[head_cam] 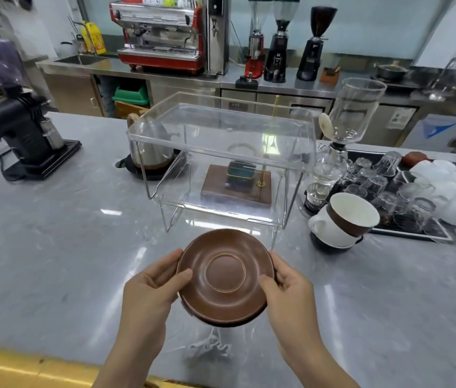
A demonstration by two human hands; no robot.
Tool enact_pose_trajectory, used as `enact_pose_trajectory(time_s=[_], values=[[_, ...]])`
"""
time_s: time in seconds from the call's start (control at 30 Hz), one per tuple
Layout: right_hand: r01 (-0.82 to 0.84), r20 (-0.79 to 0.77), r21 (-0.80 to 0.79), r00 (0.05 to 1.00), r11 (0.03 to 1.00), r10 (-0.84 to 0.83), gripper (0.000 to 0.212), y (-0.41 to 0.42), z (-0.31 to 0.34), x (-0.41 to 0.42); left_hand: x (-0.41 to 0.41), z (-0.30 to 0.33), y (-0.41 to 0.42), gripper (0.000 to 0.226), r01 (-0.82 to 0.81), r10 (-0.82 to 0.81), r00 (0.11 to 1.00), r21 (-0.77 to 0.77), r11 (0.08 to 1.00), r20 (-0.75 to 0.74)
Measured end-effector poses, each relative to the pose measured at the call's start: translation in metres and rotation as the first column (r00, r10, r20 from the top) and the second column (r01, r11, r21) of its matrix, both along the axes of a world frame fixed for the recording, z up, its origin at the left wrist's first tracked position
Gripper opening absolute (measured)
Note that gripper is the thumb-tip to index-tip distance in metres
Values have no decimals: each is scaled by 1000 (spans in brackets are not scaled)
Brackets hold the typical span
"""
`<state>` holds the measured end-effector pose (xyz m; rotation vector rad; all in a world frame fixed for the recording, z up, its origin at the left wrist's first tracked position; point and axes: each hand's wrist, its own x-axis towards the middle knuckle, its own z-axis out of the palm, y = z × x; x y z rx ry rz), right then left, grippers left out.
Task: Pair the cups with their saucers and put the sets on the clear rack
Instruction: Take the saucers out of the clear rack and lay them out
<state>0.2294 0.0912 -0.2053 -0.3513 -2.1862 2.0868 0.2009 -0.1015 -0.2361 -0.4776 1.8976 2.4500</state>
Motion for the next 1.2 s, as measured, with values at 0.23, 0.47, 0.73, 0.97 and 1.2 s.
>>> enact_pose_trajectory(time_s=[0.23,0.47,0.73,0.97,1.2], values=[[127,64,3,990,992,-127,59,43,-16,19,8,-14,41,37,120,-117,990,-30,992,79],[243,88,9,966,970,-243,61,94,-31,33,5,-23,94,36,248,-244,964,-26,968,103],[338,147,75,927,938,-346,69,148,-52,40,1,-33,151,34,320,-312,934,-23,947,175],[369,170,73,911,927,-376,74,175,-68,39,-2,-50,179,31,326,-312,921,-22,945,233],[332,196,99,918,938,-346,58,191,-85,35,-6,-63,192,28,293,-277,927,-26,956,254]])
